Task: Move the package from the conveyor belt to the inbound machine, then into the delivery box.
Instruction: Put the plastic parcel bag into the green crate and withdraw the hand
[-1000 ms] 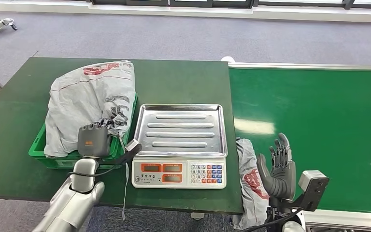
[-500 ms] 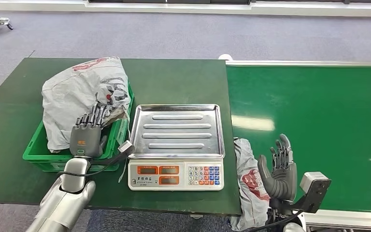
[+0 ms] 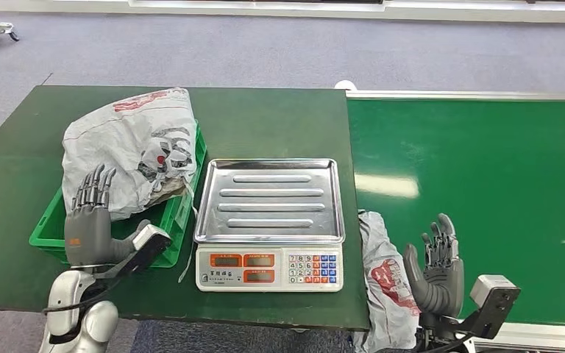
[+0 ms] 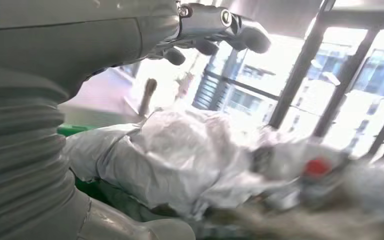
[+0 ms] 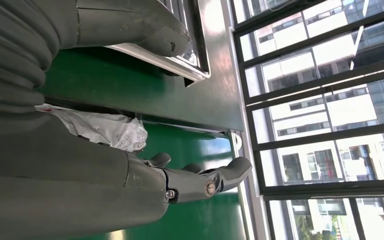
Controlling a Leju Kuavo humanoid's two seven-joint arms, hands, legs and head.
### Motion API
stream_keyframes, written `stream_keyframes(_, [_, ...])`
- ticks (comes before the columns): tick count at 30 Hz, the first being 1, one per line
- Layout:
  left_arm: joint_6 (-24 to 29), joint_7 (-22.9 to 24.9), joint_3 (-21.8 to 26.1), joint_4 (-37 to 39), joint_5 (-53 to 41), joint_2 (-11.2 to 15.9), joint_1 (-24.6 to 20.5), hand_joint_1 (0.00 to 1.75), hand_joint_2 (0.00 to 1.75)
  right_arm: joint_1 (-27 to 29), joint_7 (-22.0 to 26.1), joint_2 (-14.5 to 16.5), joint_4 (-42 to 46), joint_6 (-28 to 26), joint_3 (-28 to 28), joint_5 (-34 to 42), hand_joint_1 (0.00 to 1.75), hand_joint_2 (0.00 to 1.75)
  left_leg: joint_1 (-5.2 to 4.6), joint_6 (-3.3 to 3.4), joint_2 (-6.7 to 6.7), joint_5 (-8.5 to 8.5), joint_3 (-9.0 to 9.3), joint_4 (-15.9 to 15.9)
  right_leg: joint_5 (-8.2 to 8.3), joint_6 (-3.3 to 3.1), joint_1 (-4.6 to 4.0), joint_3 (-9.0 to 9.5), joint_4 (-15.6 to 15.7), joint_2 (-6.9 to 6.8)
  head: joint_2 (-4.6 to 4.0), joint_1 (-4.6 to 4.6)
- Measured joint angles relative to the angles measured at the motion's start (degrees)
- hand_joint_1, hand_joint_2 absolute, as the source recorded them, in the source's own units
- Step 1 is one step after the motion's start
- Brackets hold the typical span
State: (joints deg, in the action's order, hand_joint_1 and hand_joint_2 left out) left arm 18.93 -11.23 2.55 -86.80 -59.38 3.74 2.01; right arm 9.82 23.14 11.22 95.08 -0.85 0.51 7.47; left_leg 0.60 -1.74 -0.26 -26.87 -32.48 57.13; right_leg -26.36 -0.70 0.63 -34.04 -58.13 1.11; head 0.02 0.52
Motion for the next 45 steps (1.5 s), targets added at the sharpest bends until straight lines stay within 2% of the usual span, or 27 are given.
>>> stream_keyframes(4, [-1.53, -7.65, -0.07, -9.75, 19.16, -3.45, 5.55, 0.0, 1.75, 0.56, 0.2, 0.12, 0.08, -0.49, 0.08, -0.66, 0.0, 1.75, -0.01, 0.06, 0.0, -0.06, 0.0, 0.01, -0.04, 0.01, 0.01, 0.02, 0.0, -0.05, 0.0, 0.02])
stream_keyframes(7, [-7.08, -11.93, -0.44, -15.29, 35.75, -6.5, 8.62, 0.0, 1.75, 0.57, 0.17, 0.14, -0.02, -1.39, 1.09, -2.25, 0.0, 1.75, -0.02, 0.09, -0.01, -0.08, -0.02, 0.01, -0.07, 0.05, 0.01, 0.03, 0.01, -0.1, 0.0, 0.01])
stream_keyframes(9, [-9.66, -13.2, -0.68, -17.6, 41.62, -8.01, 9.64, 0.0, 1.75, 0.31, 0.1, 0.14, -0.16, -1.85, 2.05, -2.94, 0.0, 1.75, -0.02, 0.09, -0.02, -0.08, -0.03, 0.01, -0.07, 0.05, 0.01, 0.06, 0.01, -0.16, 0.0, 0.01])
stream_keyframes(14, [-11.54, -14.01, -0.91, -20.4, 44.03, -9.8, 10.53, 0.0, 1.75, -0.04, 0.03, 0.14, -0.24, -2.25, 3.32, -3.28, 0.0, 1.75, -0.01, 0.09, -0.04, -0.08, -0.2, 0.01, -0.09, 0.03, 0.0, 0.17, 0.01, -0.23, 0.0, 0.01])
stream_keyframes(17, [-17.71, -15.02, -1.47, -20.99, 49.0, -10.31, 10.6, 0.0, 1.75, -0.87, -0.25, 0.14, -0.72, -1.97, 4.12, -3.86, 0.0, 1.75, -0.01, 0.09, -0.04, -0.08, -0.24, 0.01, -0.11, 0.01, 0.0, 0.17, 0.01, -0.22, 0.0, 0.01])
stream_keyframes(19, [-21.64, -15.1, -2.8, -20.15, 50.87, -10.81, 9.64, 0.0, 1.75, -2.7, -0.54, 0.14, -2.06, -1.85, 5.43, -5.04, 0.0, 1.75, -0.02, 0.09, -0.04, -0.05, -0.11, 0.02, -0.08, 0.03, 0.01, 0.15, 0.01, -0.21, 0.0, 0.01])
stream_keyframes(22, [-23.99, -13.05, -5.95, -15.61, 51.27, -11.98, 5.91, 0.0, 1.75, -6.67, -1.15, 0.2, -5.38, -2.73, 8.39, -6.96, 0.0, 1.75, -0.03, 0.17, -0.12, 0.08, 0.06, 0.07, 0.01, 0.09, 0.01, 0.18, 0.01, -0.25, 0.0, 0.01])
stream_keyframes(23, [-24.64, -12.03, -6.97, -13.15, 52.04, -12.45, 4.16, 0.0, 1.31, -8.17, -1.46, 0.27, -6.73, -3.12, 9.38, -7.27, 0.0, 1.75, -0.04, 0.18, -0.16, 0.13, 0.04, 0.08, 0.05, 0.1, 0.01, 0.19, 0.01, -0.27, 0.0, 0.01])
stream_keyframes(25, [-25.47, -10.78, -8.86, -7.05, 53.91, -13.5, 0.17, 0.0, 1.31, -11.53, -1.99, 0.45, -9.81, -3.69, 11.48, -7.4, 0.0, 1.75, -0.04, 0.16, -0.19, 0.22, 0.01, 0.1, 0.16, 0.11, 0.02, 0.18, 0.01, -0.29, 0.0, 0.0])
stream_keyframes(27, [-25.82, -10.59, -10.32, -1.47, 55.93, -14.43, -3.17, 0.0, 1.31, -14.28, -2.34, 0.57, -12.5, -3.93, 13.4, -7.08, 0.0, 0.87, -0.04, 0.14, -0.18, 0.27, 0.0, 0.12, 0.24, 0.11, 0.02, 0.16, 0.01, -0.27, 0.0, 0.0])
stream_keyframes(29, [-26.15, -10.57, -11.13, 2.99, 58.8, -15.3, -5.63, 0.0, 0.44, -16.35, -2.7, 0.61, -14.79, -4.0, 14.81, -6.52, 0.0, 0.0, -0.05, 0.15, -0.17, 0.3, 0.0, 0.13, 0.27, 0.12, 0.02, 0.16, 0.01, -0.26, 0.0, 0.01])
stream_keyframes(30, [-26.18, -10.51, -11.37, 5.05, 60.21, -15.71, -6.68, 0.0, 0.0, -17.44, -2.93, 0.63, -16.02, -4.02, 15.42, -6.31, 0.0, 0.0, -0.05, 0.16, -0.17, 0.31, -0.01, 0.13, 0.28, 0.12, 0.02, 0.15, 0.01, -0.26, 0.0, 0.01])
stream_keyframes(32, [-25.32, -10.35, -11.87, 8.54, 61.67, -16.41, -8.09, 0.0, 0.0, -19.42, -3.48, 0.77, -18.59, -4.26, 16.54, -6.29, 0.0, 0.0, -0.05, 0.17, -0.17, 0.31, 0.0, 0.14, 0.28, 0.12, 0.02, 0.15, 0.01, -0.25, 0.0, 0.01])
stream_keyframes(36, [-20.67, -10.69, -12.94, 11.98, 59.42, -16.83, -8.94, 0.0, 1.75, -22.37, -4.49, 1.23, -23.46, -5.77, 18.49, -7.76, 0.0, 0.0, -0.04, 0.16, -0.17, 0.31, -0.06, 0.14, 0.27, 0.11, 0.02, 0.08, 0.0, -0.25, 0.0, 0.01])
stream_keyframes(42, [-18.66, -10.72, -13.37, 12.71, 58.37, -16.87, -9.07, 0.0, 1.75, -24.91, -4.58, 1.97, -27.25, -6.38, 20.06, -8.46, 0.0, 0.0, -0.04, 0.16, -0.17, 0.3, -0.16, 0.13, 0.25, 0.11, 0.01, -0.02, 0.0, -0.25, 0.0, 0.01])
stream_keyframes(45, [-18.25, -10.56, -13.36, 12.71, 58.4, -16.87, -9.06, 0.0, 1.75, -25.46, -4.6, 2.08, -28.16, -6.81, 20.56, -8.86, 0.0, 1.31, -0.04, 0.16, -0.18, 0.31, -0.2, 0.13, 0.25, 0.12, 0.01, -0.04, 0.0, -0.26, 0.0, 0.01])
